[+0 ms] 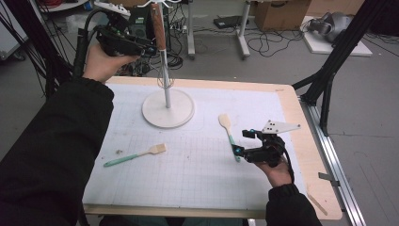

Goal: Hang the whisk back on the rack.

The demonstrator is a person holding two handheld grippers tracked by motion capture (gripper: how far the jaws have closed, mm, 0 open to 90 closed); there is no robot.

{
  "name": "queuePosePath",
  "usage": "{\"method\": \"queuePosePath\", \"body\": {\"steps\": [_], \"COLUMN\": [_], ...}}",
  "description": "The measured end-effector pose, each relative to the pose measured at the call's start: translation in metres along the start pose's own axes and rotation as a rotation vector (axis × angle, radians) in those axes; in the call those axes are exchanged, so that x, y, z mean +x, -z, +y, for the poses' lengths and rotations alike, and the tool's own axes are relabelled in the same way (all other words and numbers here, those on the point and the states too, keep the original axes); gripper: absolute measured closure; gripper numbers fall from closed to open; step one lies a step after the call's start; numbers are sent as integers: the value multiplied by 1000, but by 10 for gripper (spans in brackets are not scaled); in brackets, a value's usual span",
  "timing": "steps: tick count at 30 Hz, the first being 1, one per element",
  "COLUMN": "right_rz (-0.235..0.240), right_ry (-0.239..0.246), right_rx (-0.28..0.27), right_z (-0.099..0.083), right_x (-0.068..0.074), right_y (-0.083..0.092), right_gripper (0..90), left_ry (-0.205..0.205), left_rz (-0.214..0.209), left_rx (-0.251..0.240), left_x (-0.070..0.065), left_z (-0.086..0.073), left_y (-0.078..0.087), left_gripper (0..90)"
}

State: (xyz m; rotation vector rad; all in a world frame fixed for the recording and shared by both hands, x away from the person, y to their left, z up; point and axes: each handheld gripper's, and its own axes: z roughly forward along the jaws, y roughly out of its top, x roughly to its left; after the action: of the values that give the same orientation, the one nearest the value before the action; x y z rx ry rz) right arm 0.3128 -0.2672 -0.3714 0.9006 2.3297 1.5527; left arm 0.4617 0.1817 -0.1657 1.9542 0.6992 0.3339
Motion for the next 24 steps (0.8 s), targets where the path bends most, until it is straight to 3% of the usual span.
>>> {"method": "queuePosePath", "body": {"steps": [18,24], "right_rz": [-8,-6], "right_ry": [2,-4], "right_rx": [2,11], "right_z": [1,0], "right_x": [1,0], "right_y": [-2,-3], "right_gripper": [212,212], "left_ry": [10,-5], "left_rz": [-1,-23], "left_rx": [-13,-24], "left_x": [0,-3], "left_z": [-13,-12], "left_y": [12,13], "left_gripper": [461,527]}}
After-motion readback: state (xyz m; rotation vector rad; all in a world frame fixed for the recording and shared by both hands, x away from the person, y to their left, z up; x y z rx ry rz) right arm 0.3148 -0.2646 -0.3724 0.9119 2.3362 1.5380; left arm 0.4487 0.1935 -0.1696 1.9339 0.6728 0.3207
